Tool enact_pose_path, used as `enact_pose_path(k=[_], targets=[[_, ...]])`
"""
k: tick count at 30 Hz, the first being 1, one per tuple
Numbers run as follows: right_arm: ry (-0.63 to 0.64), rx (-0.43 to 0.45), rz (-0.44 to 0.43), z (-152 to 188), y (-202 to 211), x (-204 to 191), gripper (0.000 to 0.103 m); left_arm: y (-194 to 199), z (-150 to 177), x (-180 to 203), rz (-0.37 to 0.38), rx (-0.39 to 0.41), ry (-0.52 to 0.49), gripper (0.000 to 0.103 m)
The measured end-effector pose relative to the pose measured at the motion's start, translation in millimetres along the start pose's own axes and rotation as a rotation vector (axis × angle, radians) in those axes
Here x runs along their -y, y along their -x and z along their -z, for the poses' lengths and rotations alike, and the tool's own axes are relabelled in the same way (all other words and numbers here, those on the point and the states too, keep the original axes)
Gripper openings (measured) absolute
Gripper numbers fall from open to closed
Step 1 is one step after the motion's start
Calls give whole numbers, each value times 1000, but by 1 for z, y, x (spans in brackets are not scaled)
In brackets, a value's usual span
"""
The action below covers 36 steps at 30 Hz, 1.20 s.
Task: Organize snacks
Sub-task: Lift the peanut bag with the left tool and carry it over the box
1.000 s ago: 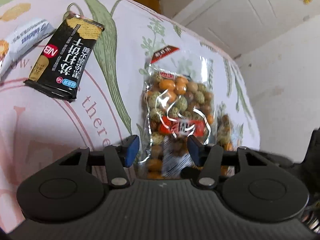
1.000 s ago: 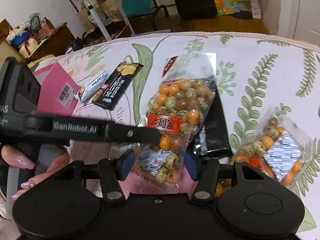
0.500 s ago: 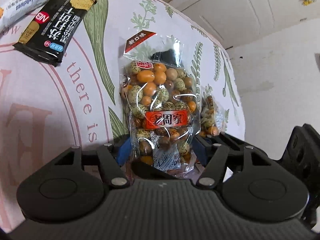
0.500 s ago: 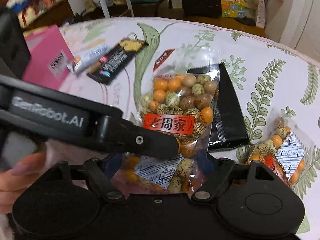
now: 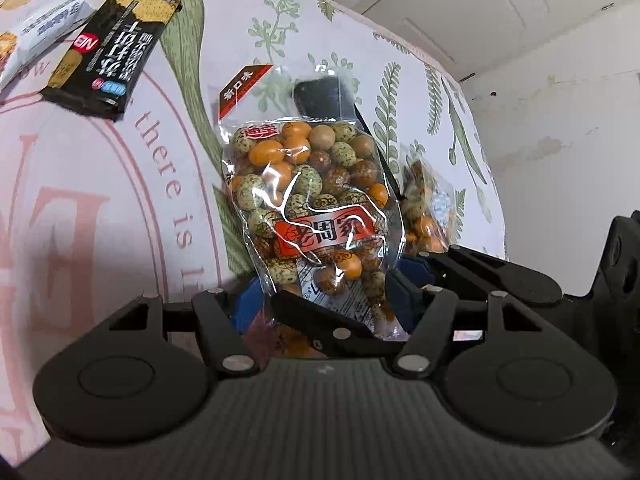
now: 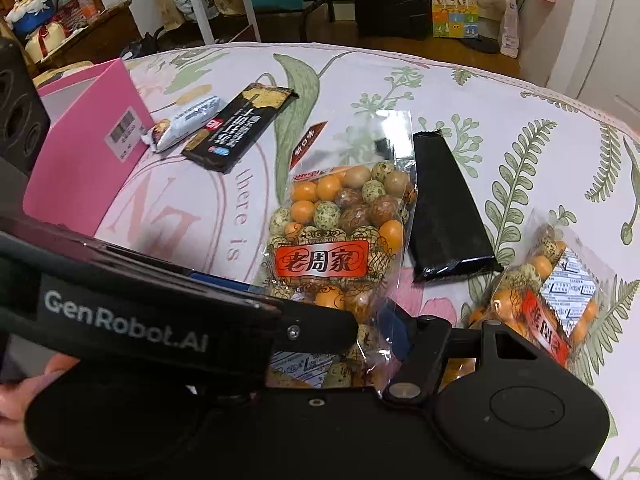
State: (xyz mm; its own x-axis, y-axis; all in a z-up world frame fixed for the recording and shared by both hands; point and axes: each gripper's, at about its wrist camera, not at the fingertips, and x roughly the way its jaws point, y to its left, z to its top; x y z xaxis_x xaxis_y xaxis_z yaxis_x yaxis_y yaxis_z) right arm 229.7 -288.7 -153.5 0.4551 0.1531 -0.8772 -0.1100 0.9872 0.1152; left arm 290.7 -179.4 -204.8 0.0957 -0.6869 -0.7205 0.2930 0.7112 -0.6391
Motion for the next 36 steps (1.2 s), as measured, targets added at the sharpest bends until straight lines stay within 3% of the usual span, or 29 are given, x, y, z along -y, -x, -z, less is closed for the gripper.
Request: enact_pose_path(k=[12, 21, 28, 36], targets=[[38, -21, -11, 18, 28, -20, 71, 24, 23, 10, -7, -66, 29, 63], [50, 40, -34, 47, 59, -47, 71, 60, 56, 22, -54, -67, -29, 63], [105, 63, -32, 61, 87, -77, 70, 96, 82, 26, -59, -53, -43, 63], [202, 100, -62, 57, 124, -118, 70, 156, 106, 32, -71, 32, -15, 63]])
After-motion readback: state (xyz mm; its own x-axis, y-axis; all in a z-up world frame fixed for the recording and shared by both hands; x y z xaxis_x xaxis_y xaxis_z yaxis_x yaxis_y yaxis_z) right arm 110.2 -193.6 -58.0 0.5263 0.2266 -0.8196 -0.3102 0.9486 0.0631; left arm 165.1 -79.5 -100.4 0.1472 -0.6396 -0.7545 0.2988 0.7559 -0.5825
